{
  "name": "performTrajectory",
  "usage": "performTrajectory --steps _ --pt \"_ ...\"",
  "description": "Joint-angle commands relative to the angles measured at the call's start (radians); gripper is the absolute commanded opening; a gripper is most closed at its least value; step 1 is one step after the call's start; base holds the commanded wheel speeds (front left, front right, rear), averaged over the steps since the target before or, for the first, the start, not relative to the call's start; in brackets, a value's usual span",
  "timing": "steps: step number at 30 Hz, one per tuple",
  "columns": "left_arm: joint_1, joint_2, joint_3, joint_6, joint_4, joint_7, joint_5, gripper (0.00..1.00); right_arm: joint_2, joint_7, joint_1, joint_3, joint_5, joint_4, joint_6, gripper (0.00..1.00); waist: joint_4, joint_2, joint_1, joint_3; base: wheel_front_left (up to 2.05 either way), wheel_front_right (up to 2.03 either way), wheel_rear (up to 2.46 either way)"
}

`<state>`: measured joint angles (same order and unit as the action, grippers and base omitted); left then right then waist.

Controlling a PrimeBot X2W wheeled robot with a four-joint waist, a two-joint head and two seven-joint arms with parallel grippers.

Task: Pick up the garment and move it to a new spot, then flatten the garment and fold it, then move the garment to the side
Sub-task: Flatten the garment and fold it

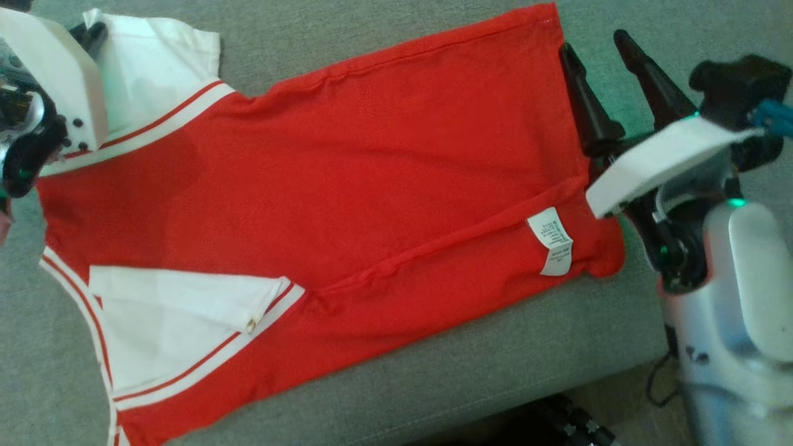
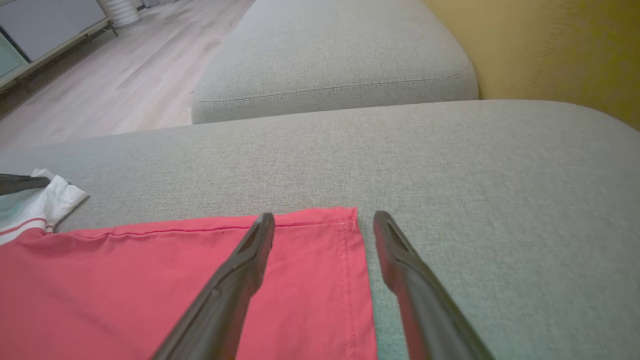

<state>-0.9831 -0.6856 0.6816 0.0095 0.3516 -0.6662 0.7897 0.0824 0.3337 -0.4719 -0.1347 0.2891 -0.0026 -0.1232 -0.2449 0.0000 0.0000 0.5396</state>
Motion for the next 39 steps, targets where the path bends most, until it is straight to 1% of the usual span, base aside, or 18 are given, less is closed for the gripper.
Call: performTrajectory --steps 1,5,9,13,16,23,24,25,27,29,30,31,33,36,37,38,39 --pt "-0.036 -0.051 -0.039 0.011 -0.02 0.023 -0.015 0.0 0.019 0.018 -0.043 -0.02 -0.011 -0.017 -0.008 1.0 0.008 0.0 0.0 -0.005 0.0 0.0 0.0" --pt "-0.048 -0.03 -0.051 0.015 -0.022 0.099 -0.03 0.0 0.065 0.074 -0.124 -0.019 -0.031 0.064 -0.008 1.0 0.034 0.0 0.0 -0.023 0.0 0.0 0.0" --pt "-0.05 -0.004 -0.05 0.0 -0.035 0.149 -0.031 0.0 0.121 0.146 -0.205 -0.026 -0.039 0.159 -0.008 1.0 0.077 0.0 0.0 -0.041 0.0 0.0 0.0" --pt "-0.048 0.019 -0.042 -0.013 -0.059 0.185 -0.033 0.0 0.162 0.22 -0.261 -0.033 -0.023 0.258 -0.008 1.0 0.122 0.0 0.0 -0.05 0.0 0.0 0.0" --pt "-0.044 0.034 -0.034 -0.02 -0.081 0.202 -0.034 0.0 0.179 0.248 -0.29 -0.037 -0.01 0.322 -0.008 1.0 0.147 0.0 0.0 -0.049 0.0 0.0 0.0" --pt "-0.034 0.06 -0.017 -0.024 -0.121 0.218 -0.034 0.0 0.185 0.275 -0.332 -0.052 0.017 0.437 -0.008 1.0 0.18 0.0 0.0 -0.045 0.0 0.0 0.0" --pt "-0.033 0.063 -0.016 -0.024 -0.125 0.219 -0.033 0.0 0.188 0.276 -0.336 -0.058 0.018 0.449 -0.008 0.96 0.182 0.0 0.0 -0.045 0.0 0.0 0.0" --pt "-0.032 0.065 -0.014 -0.024 -0.127 0.22 -0.033 0.0 0.19 0.273 -0.34 -0.062 0.02 0.46 -0.008 0.9 0.185 0.0 0.0 -0.045 0.0 0.0 0.0" --pt "-0.031 0.068 -0.012 -0.025 -0.13 0.221 -0.03 0.0 0.193 0.269 -0.348 -0.067 0.023 0.481 -0.008 0.65 0.189 0.0 0.0 -0.047 0.0 0.0 0.0" --pt "-0.031 0.07 -0.012 -0.025 -0.132 0.223 -0.028 0.0 0.194 0.262 -0.356 -0.074 0.029 0.498 -0.008 0.49 0.193 0.0 0.0 -0.049 0.0 0.0 0.0" --pt "-0.03 0.071 -0.012 -0.025 -0.132 0.224 -0.026 0.0 0.194 0.258 -0.359 -0.077 0.033 0.507 -0.008 0.46 0.194 0.0 0.0 -0.051 0.0 0.0 0.0" --pt "-0.03 0.071 -0.012 -0.025 -0.132 0.224 -0.026 0.0 0.194 0.258 -0.359 -0.077 0.033 0.507 -0.008 0.46 0.194 0.0 0.0 -0.051 0.0 0.0 0.0" --pt "-0.026 0.071 -0.013 -0.026 -0.132 0.227 -0.022 0.0 0.196 0.25 -0.364 -0.086 0.037 0.522 -0.008 0.37 0.197 0.0 0.0 -0.056 0.0 0.0 0.0" --pt "-0.017 0.067 -0.015 -0.027 -0.132 0.232 -0.015 0.0 0.2 0.218 -0.369 -0.096 0.04 0.541 -0.008 0.19 0.201 0.0 0.0 -0.068 0.0 0.0 0.0" --pt "-0.013 0.065 -0.016 -0.027 -0.134 0.237 -0.014 0.0 0.2 0.205 -0.37 -0.098 0.041 0.548 -0.008 0.04 0.202 0.0 0.0 -0.074 0.0 0.0 0.0" --pt "-0.007 0.065 -0.018 -0.026 -0.137 0.245 -0.012 0.0 0.2 0.19 -0.37 -0.099 0.043 0.554 -0.008 0.0 0.203 0.0 0.0 -0.08 0.0 0.0 0.0" --pt "0.0 0.065 -0.02 -0.025 -0.141 0.253 -0.009 0.0 0.2 0.174 -0.369 -0.1 0.046 0.56 -0.008 0.0 0.205 0.0 0.0 -0.087 0.0 0.0 0.0"
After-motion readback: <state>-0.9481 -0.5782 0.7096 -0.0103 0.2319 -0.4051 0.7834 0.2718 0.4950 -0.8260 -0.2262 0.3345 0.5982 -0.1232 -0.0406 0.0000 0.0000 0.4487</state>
